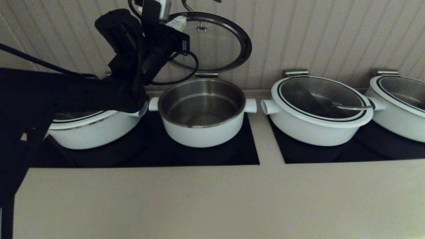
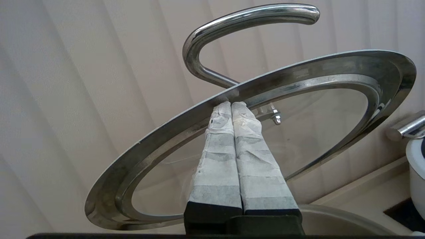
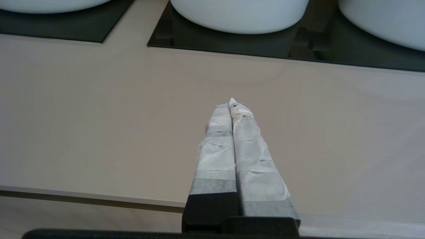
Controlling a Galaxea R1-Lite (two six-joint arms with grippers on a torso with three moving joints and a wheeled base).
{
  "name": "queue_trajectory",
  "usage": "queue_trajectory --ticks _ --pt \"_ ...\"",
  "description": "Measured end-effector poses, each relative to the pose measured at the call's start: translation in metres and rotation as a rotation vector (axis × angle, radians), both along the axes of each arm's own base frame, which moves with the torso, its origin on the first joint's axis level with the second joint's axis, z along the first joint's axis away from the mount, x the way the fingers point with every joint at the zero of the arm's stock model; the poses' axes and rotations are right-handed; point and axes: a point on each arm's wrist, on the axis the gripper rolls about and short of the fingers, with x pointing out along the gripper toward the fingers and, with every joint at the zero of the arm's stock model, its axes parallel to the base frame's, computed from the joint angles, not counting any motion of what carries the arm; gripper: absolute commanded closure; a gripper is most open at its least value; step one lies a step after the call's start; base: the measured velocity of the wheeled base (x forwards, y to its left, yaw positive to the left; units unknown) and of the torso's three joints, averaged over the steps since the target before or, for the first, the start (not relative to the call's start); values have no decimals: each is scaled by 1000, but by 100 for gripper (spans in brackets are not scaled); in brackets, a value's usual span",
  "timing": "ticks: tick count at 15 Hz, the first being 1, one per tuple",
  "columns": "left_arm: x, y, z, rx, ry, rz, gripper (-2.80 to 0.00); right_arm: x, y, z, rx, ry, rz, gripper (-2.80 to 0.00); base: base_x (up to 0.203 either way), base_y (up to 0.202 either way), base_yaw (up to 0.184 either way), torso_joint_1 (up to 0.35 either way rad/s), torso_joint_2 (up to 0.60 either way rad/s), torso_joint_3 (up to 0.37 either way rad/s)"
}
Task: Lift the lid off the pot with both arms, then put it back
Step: Open the pot lid completely, then close the pot lid
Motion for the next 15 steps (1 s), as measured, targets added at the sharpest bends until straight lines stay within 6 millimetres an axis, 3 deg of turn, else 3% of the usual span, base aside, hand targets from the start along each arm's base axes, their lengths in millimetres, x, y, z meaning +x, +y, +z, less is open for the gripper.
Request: queue_trajectory --ticks 4,15 --pt "-5 2 5 -2 -8 1 0 0 0 0 1 0 0 0 0 0 0 0 0 0" --pt "-36 14 -5 25 75 -5 0 0 0 0 1 0 0 0 0 0 0 0 0 0"
